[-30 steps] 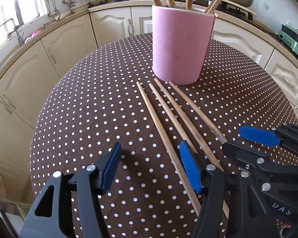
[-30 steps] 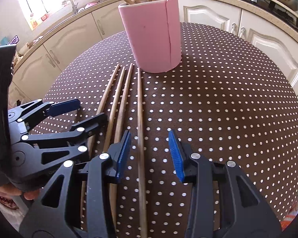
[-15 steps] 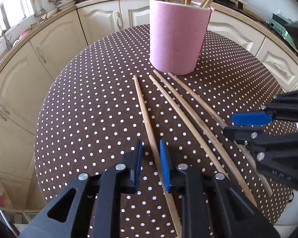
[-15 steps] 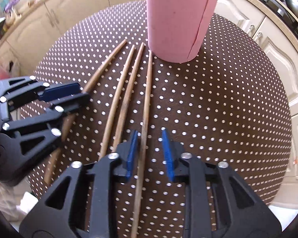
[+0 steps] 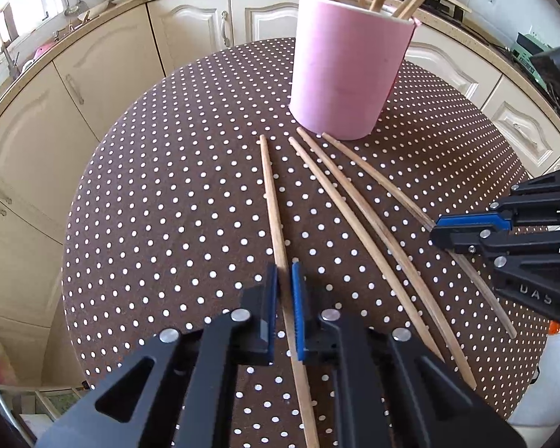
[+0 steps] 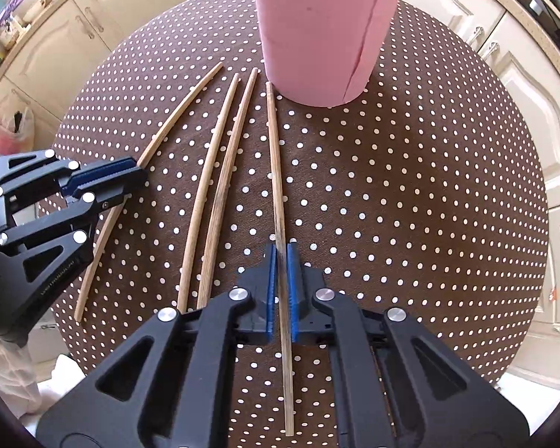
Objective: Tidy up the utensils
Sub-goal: 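Close the left gripper on one chopstick while the right gripper closes on another, then lift the chopsticks with both grippers and carry them over the pink cup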
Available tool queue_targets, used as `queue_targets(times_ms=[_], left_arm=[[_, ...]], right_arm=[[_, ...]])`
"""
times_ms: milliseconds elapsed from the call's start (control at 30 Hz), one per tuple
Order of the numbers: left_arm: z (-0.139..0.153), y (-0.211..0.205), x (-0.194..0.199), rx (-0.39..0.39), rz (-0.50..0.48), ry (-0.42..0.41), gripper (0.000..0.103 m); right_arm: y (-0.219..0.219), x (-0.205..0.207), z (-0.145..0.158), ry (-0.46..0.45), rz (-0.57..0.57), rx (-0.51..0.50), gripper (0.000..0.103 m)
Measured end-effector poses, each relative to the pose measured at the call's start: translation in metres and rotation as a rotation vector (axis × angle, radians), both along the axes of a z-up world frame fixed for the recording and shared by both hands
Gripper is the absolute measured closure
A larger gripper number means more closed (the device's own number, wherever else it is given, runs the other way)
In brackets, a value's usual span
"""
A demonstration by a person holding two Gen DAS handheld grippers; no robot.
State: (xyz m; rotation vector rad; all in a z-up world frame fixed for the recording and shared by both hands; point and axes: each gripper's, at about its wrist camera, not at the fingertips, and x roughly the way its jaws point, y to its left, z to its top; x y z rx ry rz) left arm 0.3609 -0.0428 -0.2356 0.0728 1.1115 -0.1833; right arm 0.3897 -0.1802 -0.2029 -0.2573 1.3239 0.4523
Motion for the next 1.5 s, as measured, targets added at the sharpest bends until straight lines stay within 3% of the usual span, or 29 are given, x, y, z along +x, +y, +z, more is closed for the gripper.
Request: queue_targets(times_ms=[267, 533, 1067, 1500], left_arm=[[-0.008, 0.008, -0.024, -0.061, 0.013, -0.071, 0.097], [0.022, 0.013, -0.054, -0.102, -0.005, -0.223, 0.097], [0.057, 0.029, -0.079, -0.206, 0.012, -0.390, 0.097], [0.097, 0.022, -0.091, -0.278, 0.000, -0.532, 0.097]], right_arm=[[-0.013, -0.005, 0.003, -0.054, -0.016, 0.041, 0.097], [-0.029, -0.028, 0.007, -0.136, -0.037, 0.144, 0.097], [-0.025, -0.090, 0.081, -0.359, 0.051, 0.297, 0.097], [-0.033, -0.116, 0.136, -0.578, 0.029, 0.470, 0.097]])
